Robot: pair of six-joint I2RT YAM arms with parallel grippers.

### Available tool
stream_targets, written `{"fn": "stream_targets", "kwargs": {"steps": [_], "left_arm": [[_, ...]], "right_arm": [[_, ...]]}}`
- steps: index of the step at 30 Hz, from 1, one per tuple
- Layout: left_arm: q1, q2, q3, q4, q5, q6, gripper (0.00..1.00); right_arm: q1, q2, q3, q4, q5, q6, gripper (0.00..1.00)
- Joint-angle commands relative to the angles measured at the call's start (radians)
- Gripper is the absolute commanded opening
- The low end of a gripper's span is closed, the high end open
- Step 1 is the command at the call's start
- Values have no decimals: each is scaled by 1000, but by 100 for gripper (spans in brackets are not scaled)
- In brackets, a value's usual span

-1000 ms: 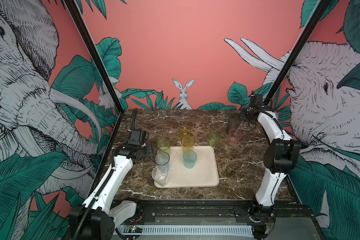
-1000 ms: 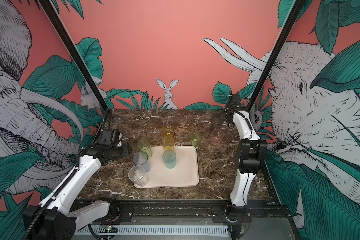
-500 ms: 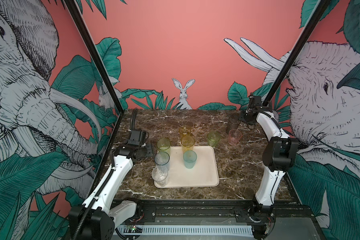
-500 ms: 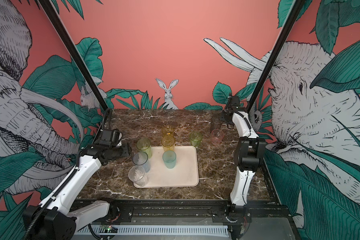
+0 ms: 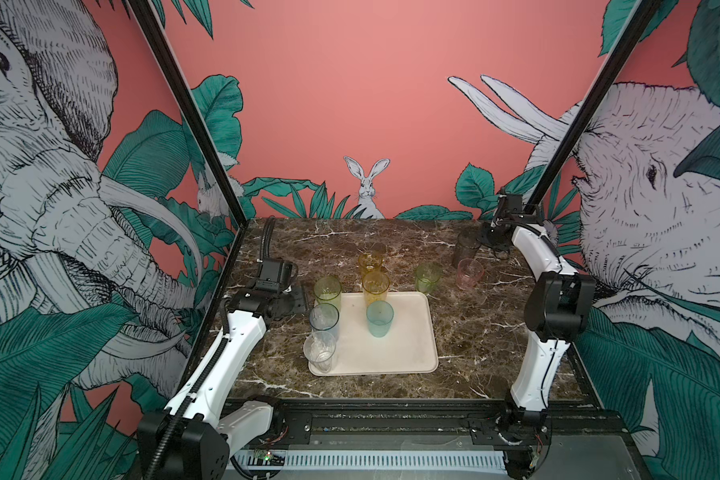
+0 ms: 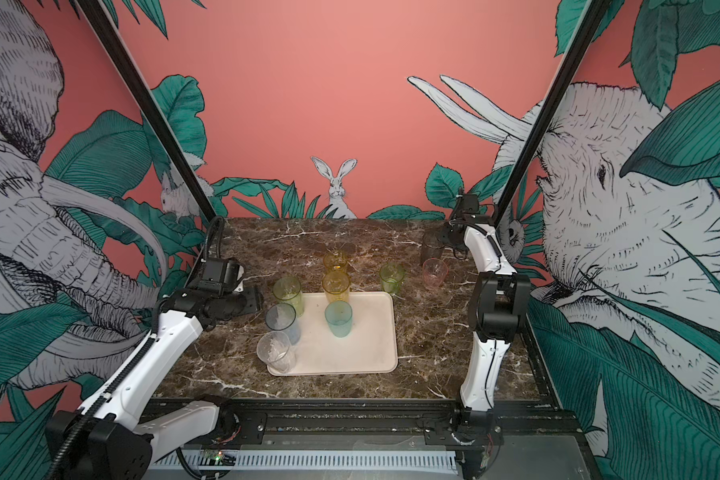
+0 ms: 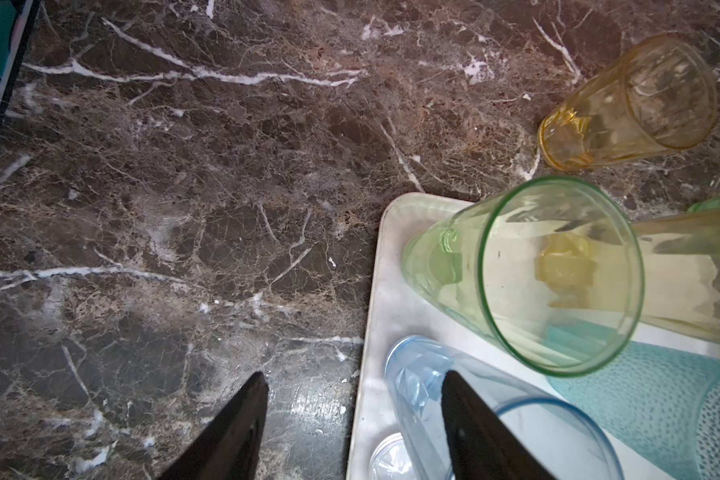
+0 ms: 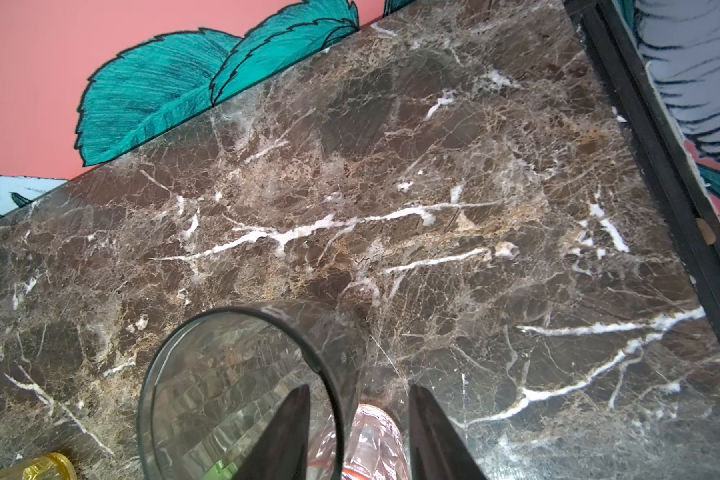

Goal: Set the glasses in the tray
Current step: 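Lower the right gripper into the smoky cup and close on its rim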

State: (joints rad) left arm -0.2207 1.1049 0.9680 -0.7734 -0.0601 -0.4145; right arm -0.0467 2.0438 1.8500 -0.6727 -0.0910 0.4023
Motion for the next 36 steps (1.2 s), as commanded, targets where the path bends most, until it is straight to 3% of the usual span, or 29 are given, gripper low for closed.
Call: {"fn": "stream_targets", "kwargs": {"steps": [1, 36], "left_arm": [[5, -9, 3, -4, 9, -12, 68], [6, -5, 19, -15, -3, -2, 68]], "right_arm": [[-2, 21, -12, 21, -16, 13, 39], [-2, 26, 17, 7, -65, 27, 5]]}}
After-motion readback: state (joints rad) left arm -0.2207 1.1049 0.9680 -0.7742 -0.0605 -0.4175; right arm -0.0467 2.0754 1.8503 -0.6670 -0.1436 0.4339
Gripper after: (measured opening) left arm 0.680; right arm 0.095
